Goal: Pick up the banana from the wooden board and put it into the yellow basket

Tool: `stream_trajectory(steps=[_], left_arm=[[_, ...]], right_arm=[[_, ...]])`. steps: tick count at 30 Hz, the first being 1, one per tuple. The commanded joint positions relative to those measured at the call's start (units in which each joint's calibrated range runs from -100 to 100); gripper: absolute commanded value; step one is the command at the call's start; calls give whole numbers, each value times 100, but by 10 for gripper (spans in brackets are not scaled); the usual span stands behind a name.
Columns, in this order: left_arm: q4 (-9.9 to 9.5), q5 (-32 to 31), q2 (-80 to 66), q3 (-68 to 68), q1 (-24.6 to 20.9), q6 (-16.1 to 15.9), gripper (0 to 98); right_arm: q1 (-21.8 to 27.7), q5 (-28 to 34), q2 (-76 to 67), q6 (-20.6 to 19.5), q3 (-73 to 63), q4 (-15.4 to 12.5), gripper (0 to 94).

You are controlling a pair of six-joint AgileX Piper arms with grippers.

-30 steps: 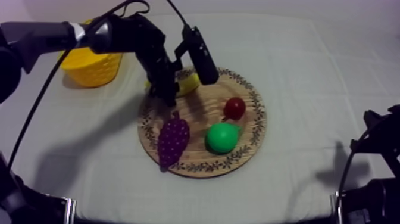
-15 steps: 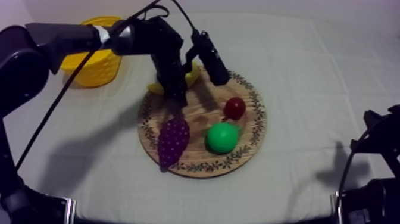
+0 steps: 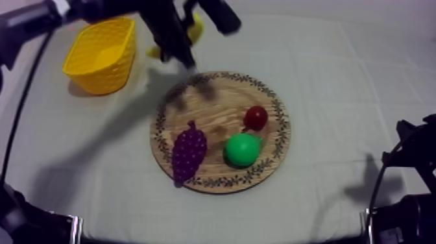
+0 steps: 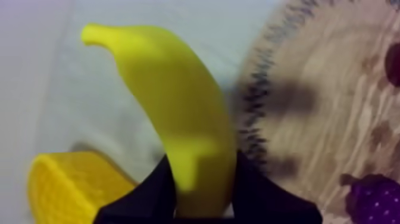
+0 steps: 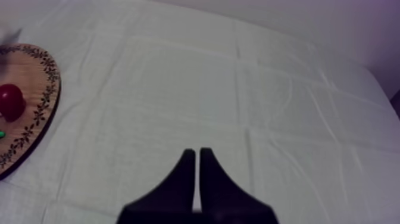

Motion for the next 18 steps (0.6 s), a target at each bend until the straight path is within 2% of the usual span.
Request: stream_trajectory(steps=[1,6,10,18], left_arm=[[-58,168,-325,-404,-205,-18,235],[-125,292,-583,-886,-754,-53,227],[-61,134,-519,-925,-1203,-52,228],[128,-498,-139,-290,-1842,193,229]], right_arm=[[3,1,-5,0,5,1,4],[3,1,-5,0,5,1,4],[3,1,-5,0,5,1,4],[3,1,-5,0,5,1,4]])
